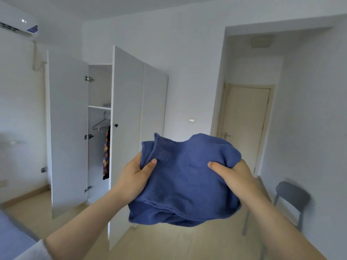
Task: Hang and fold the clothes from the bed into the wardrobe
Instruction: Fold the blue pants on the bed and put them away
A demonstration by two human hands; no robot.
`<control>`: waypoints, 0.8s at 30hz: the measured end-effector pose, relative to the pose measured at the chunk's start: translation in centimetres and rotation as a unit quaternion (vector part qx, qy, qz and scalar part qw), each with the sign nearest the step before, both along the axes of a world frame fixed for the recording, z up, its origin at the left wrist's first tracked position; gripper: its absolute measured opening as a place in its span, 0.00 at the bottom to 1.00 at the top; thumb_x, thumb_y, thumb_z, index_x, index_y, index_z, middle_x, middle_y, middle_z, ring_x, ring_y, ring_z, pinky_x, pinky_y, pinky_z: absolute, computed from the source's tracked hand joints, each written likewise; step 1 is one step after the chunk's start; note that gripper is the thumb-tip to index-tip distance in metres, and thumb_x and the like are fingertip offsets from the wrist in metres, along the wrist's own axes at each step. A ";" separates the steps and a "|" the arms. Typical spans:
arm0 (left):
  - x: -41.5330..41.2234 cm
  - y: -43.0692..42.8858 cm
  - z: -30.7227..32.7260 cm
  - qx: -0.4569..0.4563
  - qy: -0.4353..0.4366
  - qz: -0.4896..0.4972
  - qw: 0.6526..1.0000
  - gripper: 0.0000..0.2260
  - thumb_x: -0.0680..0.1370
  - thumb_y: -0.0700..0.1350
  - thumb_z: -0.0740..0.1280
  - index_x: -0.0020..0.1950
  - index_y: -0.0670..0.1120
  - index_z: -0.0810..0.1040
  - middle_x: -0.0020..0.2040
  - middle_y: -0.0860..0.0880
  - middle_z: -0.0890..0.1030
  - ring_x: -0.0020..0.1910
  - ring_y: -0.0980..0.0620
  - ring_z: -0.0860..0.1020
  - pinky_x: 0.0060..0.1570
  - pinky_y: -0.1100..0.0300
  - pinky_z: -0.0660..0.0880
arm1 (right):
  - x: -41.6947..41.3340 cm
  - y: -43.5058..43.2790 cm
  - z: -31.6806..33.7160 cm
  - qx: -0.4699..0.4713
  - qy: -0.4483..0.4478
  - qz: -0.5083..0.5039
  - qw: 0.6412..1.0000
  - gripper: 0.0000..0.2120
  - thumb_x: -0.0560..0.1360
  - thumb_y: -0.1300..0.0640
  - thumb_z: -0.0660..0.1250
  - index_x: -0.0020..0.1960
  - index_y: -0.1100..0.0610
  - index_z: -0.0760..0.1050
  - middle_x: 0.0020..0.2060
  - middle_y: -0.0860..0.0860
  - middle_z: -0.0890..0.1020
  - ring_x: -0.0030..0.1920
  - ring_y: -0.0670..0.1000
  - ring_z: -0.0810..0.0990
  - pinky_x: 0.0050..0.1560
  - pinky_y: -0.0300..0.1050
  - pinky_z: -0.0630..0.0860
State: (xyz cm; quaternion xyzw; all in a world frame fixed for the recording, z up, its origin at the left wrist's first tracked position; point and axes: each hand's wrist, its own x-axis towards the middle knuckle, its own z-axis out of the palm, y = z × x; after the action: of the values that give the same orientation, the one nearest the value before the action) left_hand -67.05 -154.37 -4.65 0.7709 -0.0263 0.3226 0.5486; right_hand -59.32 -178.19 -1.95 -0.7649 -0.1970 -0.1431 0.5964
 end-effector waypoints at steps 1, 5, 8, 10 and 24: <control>1.4 0.1 0.0 0.005 0.001 0.003 1.000 0.07 0.82 0.46 0.61 0.56 0.55 0.78 0.48 0.56 0.84 0.46 0.63 0.81 0.40 0.74 0.74 | 1.5 0.3 -0.1 0.003 0.000 0.002 1.000 0.08 0.73 0.52 0.71 0.42 0.43 0.72 0.39 0.39 0.79 0.41 0.37 0.76 0.36 0.35 0.68; 7.4 1.3 0.2 0.014 -0.008 0.009 1.000 0.07 0.81 0.47 0.62 0.55 0.59 0.77 0.47 0.59 0.83 0.46 0.65 0.80 0.40 0.76 0.73 | 8.1 1.5 -0.5 0.019 -0.008 -0.001 1.000 0.11 0.71 0.51 0.73 0.41 0.40 0.71 0.38 0.36 0.77 0.40 0.37 0.75 0.36 0.35 0.68; 12.1 2.9 0.2 0.015 -0.010 0.003 1.000 0.08 0.82 0.49 0.61 0.58 0.59 0.76 0.50 0.59 0.83 0.47 0.65 0.80 0.43 0.72 0.73 | 13.0 2.8 -0.4 0.023 -0.013 0.011 1.000 0.11 0.71 0.51 0.73 0.45 0.38 0.73 0.43 0.36 0.80 0.45 0.37 0.77 0.40 0.36 0.71; 15.4 4.3 0.3 0.010 -0.011 -0.003 1.000 0.08 0.82 0.50 0.61 0.58 0.60 0.76 0.50 0.60 0.83 0.48 0.64 0.80 0.47 0.68 0.74 | 16.0 4.0 0.1 0.019 -0.016 0.017 1.000 0.12 0.71 0.51 0.73 0.46 0.37 0.73 0.44 0.36 0.80 0.47 0.37 0.78 0.42 0.36 0.71; 36.3 12.5 -0.5 0.001 0.002 0.042 0.999 0.08 0.81 0.50 0.61 0.57 0.62 0.75 0.49 0.65 0.82 0.47 0.66 0.80 0.46 0.67 0.73 | 38.9 13.6 0.2 -0.002 -0.025 0.047 0.999 0.05 0.70 0.51 0.72 0.43 0.44 0.76 0.37 0.39 0.83 0.37 0.32 0.79 0.37 0.37 0.72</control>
State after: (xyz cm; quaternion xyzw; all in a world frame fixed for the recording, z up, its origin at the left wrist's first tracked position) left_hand -30.77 -141.83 -5.13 0.7729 0.0067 0.3432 0.5336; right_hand -20.46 -164.54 -1.71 -0.7521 -0.2476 -0.1340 0.5959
